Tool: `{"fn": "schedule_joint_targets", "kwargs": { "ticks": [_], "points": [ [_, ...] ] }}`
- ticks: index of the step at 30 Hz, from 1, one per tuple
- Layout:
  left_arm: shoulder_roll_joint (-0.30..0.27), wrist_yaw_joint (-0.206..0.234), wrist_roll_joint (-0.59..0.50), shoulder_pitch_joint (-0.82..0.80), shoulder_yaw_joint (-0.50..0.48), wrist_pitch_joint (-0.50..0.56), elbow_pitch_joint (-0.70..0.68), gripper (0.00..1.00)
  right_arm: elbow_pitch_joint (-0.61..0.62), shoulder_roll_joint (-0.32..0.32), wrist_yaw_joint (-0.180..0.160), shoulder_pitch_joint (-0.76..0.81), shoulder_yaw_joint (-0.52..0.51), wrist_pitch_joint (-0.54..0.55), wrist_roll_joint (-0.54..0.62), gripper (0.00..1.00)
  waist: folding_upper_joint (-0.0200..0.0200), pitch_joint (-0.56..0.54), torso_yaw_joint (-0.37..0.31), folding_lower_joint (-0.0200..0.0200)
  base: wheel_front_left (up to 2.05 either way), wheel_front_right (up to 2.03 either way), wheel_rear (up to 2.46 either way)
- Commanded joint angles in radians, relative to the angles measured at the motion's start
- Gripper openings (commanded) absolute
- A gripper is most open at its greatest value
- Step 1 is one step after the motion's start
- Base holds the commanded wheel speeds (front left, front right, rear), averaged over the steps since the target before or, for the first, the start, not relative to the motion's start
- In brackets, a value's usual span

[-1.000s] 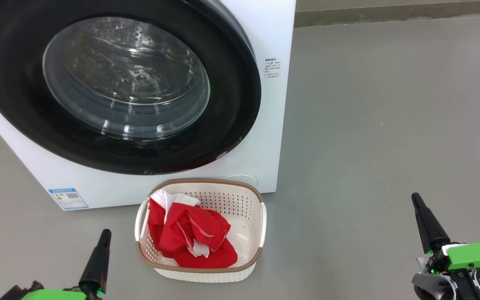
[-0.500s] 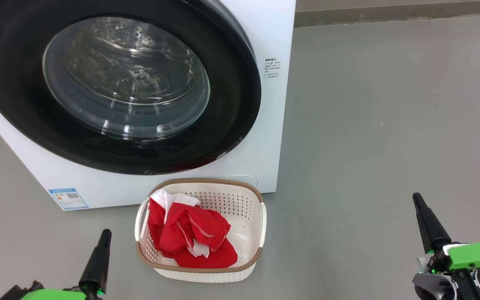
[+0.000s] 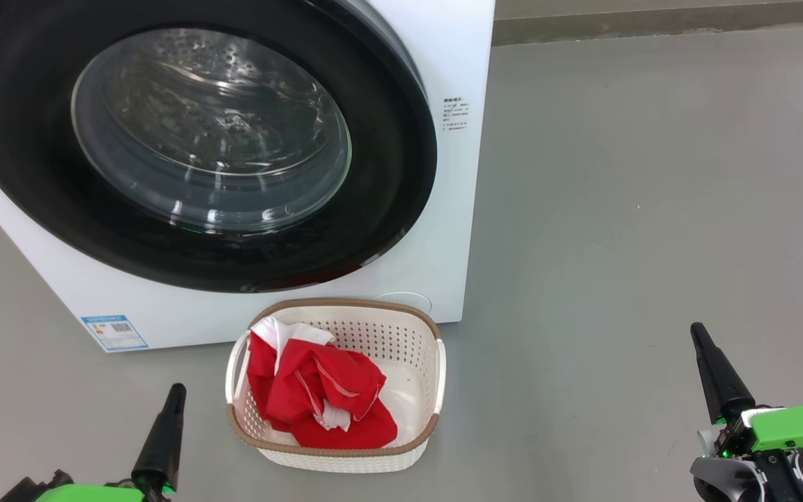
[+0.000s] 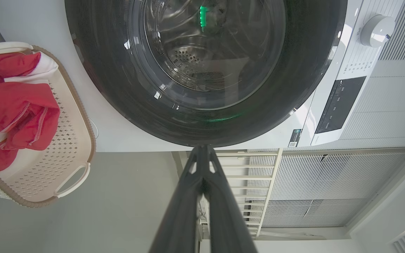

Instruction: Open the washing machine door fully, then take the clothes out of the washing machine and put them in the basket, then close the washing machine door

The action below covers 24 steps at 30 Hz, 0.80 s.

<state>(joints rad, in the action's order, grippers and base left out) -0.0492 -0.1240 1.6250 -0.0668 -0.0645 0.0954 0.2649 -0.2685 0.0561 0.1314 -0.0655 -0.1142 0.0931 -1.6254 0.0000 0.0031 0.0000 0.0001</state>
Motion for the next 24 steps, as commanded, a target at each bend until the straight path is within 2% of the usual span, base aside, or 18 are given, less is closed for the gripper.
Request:
{"fn": "schedule_joint_targets", "kwargs": {
  "ticks": [1,24],
  "points": [
    [-0.011,-0.007,-0.005,-0.040,-0.035,0.007,-0.020,0.00,0.025,0.007,-0.001,-0.041,0.018,0.006,0.002,0.00,0.0000,0.000,0.000,0.0000,0.00,0.00,0.00],
    [-0.009,-0.007,-0.008,-0.040,-0.039,0.010,-0.020,0.00,0.024,0.004,-0.001,-0.041,0.013,0.010,0.006,0.00,0.0000,0.000,0.000,0.0000,0.00,0.00,0.00]
  ]
}}
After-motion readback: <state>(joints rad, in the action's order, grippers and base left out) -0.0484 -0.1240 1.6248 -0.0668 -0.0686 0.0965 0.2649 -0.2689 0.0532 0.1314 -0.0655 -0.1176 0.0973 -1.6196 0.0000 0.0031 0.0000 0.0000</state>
